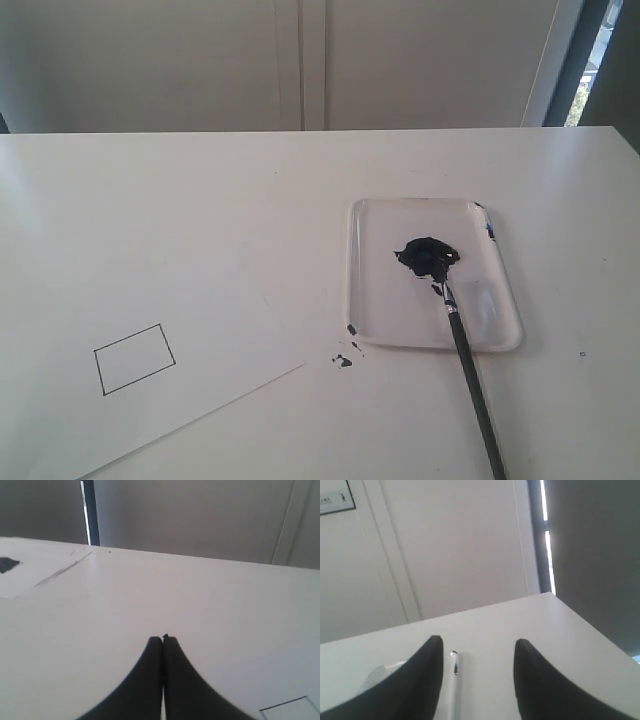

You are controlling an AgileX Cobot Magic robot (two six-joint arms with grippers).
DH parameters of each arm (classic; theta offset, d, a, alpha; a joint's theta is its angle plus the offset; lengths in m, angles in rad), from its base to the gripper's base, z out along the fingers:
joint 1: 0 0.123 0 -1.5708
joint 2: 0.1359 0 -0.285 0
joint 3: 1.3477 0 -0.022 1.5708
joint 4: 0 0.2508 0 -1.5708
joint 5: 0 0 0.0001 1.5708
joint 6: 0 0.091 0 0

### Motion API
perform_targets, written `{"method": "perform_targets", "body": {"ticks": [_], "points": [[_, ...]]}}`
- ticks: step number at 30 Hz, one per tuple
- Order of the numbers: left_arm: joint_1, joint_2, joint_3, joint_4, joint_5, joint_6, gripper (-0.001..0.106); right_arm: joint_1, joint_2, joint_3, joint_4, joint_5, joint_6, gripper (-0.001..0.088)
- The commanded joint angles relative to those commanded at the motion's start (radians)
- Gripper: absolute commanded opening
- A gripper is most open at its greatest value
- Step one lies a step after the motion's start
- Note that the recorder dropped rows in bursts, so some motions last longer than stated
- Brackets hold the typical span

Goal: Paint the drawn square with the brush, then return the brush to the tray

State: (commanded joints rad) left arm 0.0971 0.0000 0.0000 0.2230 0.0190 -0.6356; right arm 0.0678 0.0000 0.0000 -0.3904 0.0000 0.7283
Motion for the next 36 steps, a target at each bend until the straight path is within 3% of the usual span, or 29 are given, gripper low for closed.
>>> {"method": "perform_targets", "body": {"ticks": [4,7,15,23,28,36], "points": [[0.0,0.0,0.0,0.0,0.138,-0.018,0.0,0.002,0.0,0.0,0.0,0.075,0.062,0.0427],[0.0,0.0,0.0,0.003,0.154,-0.016,0.0,0.002,0.0,0.0,0.0,0.075,0.062,0.0427],[0.0,0.0,0.0,0.002,0.054,-0.012,0.0,0.002,0.0,0.0,0.0,0.048,0.06,0.0427],[0.0,0.0,0.0,0.002,-0.188,-0.012,0.0,0.002,0.0,0.0,-0.007,0.024,0.06,0.0427],[0.0,0.0,0.0,0.002,-0.215,-0.018,0.0,0.002,0.0,0.0,-0.005,-0.096,0.062,0.0427],[0.0,0.0,0.0,0.002,-0.211,-0.018,0.0,0.002,0.0,0.0,-0.005,-0.111,0.062,0.0427]]}}
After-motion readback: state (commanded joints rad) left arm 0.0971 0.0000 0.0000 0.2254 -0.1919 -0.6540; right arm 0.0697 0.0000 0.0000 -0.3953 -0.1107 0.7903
